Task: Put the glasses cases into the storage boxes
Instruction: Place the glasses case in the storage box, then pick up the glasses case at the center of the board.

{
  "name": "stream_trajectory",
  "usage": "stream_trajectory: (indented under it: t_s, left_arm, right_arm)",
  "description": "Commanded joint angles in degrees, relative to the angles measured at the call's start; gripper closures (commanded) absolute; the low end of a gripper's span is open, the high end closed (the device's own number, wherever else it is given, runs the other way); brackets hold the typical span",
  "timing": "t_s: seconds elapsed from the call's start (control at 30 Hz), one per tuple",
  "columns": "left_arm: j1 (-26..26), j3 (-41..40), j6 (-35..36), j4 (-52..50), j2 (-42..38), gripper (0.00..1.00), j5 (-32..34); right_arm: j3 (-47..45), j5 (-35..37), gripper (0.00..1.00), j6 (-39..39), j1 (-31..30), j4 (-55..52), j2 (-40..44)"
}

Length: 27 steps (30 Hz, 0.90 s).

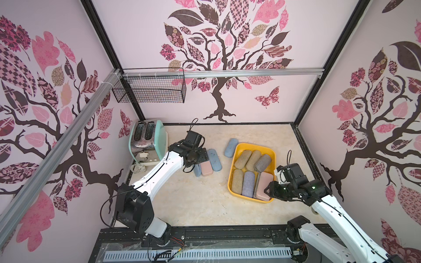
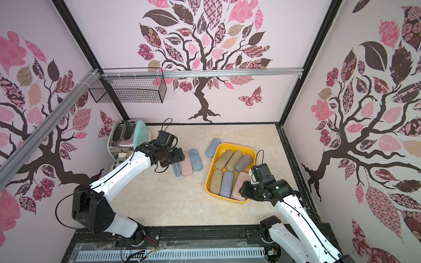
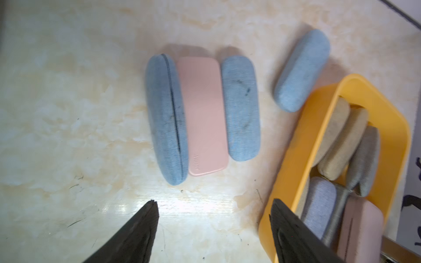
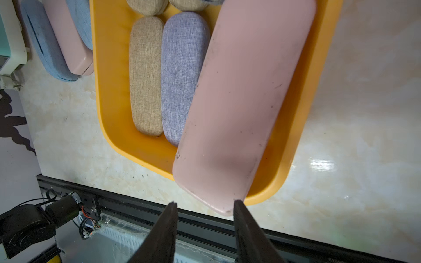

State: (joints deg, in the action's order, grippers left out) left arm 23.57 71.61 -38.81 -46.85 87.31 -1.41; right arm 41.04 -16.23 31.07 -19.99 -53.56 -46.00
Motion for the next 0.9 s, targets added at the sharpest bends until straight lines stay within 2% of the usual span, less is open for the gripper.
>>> stream_trajectory:
  t_s: [0.0, 0.27, 0.4, 0.57, 0.7, 0.77, 0.87]
  left_arm:
    - [-2.87, -3.14, -0.65, 3.65, 2.15, 0.2, -4.54]
    - [-4.32, -3.17, -1.88, 5.72, 6.44, 0.16, -3.33]
    - [-4.31, -0.83, -1.28, 6.25, 8.11, 0.17, -5.27]
    - [-0.47, 10.33, 1.76, 2.91, 15.11, 0.17, -4.48]
    - [4.31, 22.08, 4.9, -3.2, 24.88, 0.17, 1.01]
    - [4.65, 24.62, 4.65, -5.11, 28.05, 0.18, 3.04]
    - [4.64, 23.94, 3.86, -1.95, 29.72, 0.2, 3.9]
  right_arm:
    - [-1.67, -3.36, 0.61, -0.54, -0.38, 1.84, -1.45]
    - [-2.97, 2.2, 0.66, 1.79, -0.4, 3.15, -3.65]
    - [0.31, 1.98, 0.62, 2.28, -0.45, 2.36, -1.46]
    - [7.33, 1.53, 0.6, 1.54, -0.48, 1.33, -3.03]
    - [10.78, 1.51, 0.59, 1.97, -0.47, 3.26, -5.01]
    - [12.73, 1.55, 0.59, 2.23, -0.49, 3.87, -5.84]
    - [14.78, 1.99, 0.59, 2.42, -0.49, 4.76, -6.93]
